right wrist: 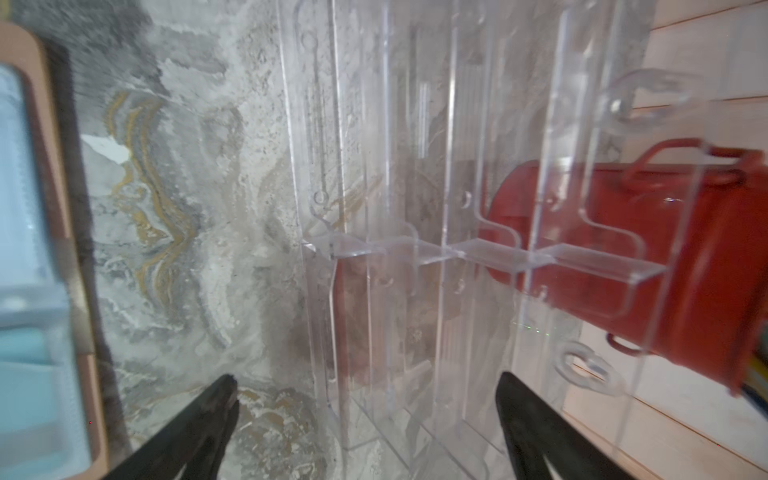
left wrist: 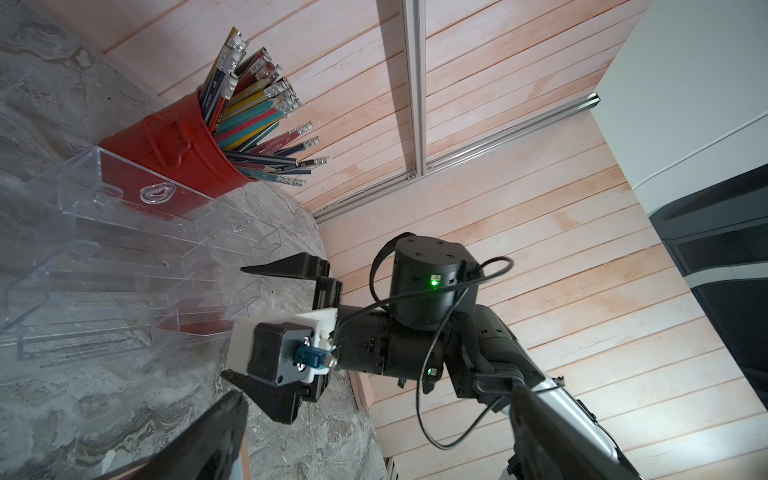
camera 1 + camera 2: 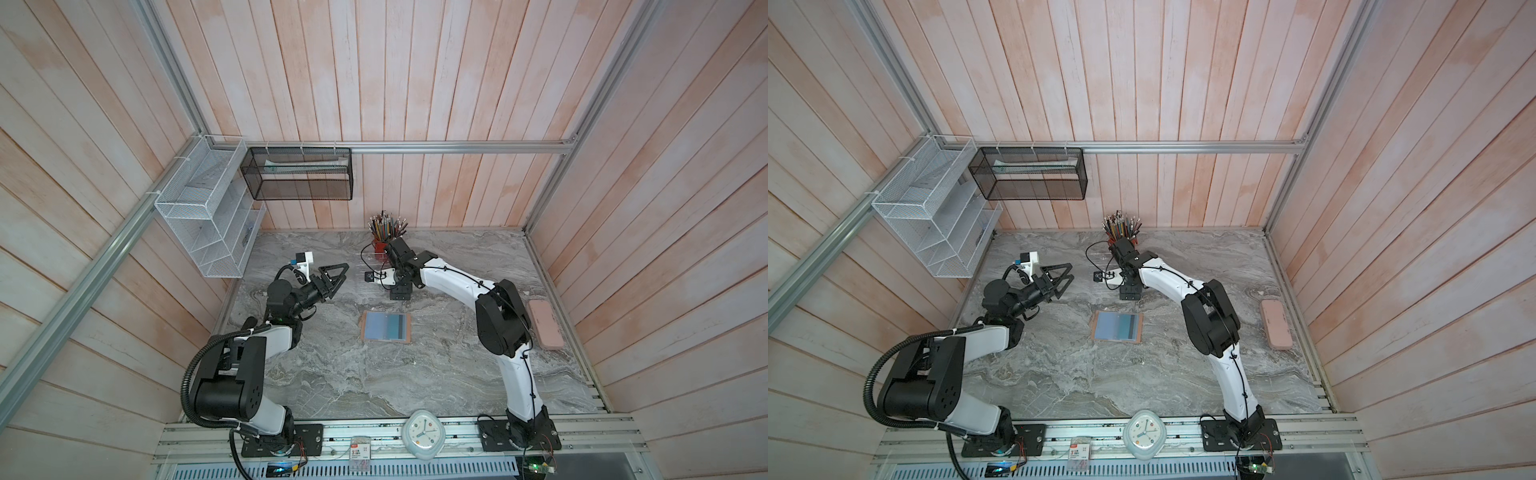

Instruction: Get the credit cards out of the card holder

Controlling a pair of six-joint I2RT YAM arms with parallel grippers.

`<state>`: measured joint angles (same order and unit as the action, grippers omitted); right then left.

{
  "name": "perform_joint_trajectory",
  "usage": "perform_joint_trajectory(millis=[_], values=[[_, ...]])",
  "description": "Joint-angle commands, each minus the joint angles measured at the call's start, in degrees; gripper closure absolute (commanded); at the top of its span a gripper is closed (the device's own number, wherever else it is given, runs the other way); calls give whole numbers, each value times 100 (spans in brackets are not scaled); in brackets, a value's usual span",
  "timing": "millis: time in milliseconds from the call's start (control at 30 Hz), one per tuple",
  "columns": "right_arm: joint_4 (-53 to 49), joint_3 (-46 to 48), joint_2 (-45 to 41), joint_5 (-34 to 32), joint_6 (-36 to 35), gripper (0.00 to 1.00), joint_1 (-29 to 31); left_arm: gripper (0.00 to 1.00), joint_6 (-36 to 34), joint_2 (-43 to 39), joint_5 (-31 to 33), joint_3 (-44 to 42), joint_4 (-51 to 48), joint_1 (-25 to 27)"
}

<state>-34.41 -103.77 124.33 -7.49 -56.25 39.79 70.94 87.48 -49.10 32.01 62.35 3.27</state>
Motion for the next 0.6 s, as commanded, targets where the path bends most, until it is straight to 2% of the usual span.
perform_joint_trajectory(millis=[0,167,267,400,467,567], values=[[-19,-47,-366,-138,201,2,81,0,-91,-194,-64,40,-13,-37],[-3,24,-621,-8,360,2,95,0,-123,-275,-64,84,-129,-29],[210,175,-863,204,731,2,101,0,-133,-345,-57,107,-208,-29],[935,657,-1363,543,1798,2,55,0,-233,-472,-14,114,-392,-10],[1545,1041,-1624,304,2727,2,42,0,-239,-513,-5,96,-433,-3],[1457,1073,-1776,390,3809,2,-42,0,-260,-578,15,69,-481,7]])
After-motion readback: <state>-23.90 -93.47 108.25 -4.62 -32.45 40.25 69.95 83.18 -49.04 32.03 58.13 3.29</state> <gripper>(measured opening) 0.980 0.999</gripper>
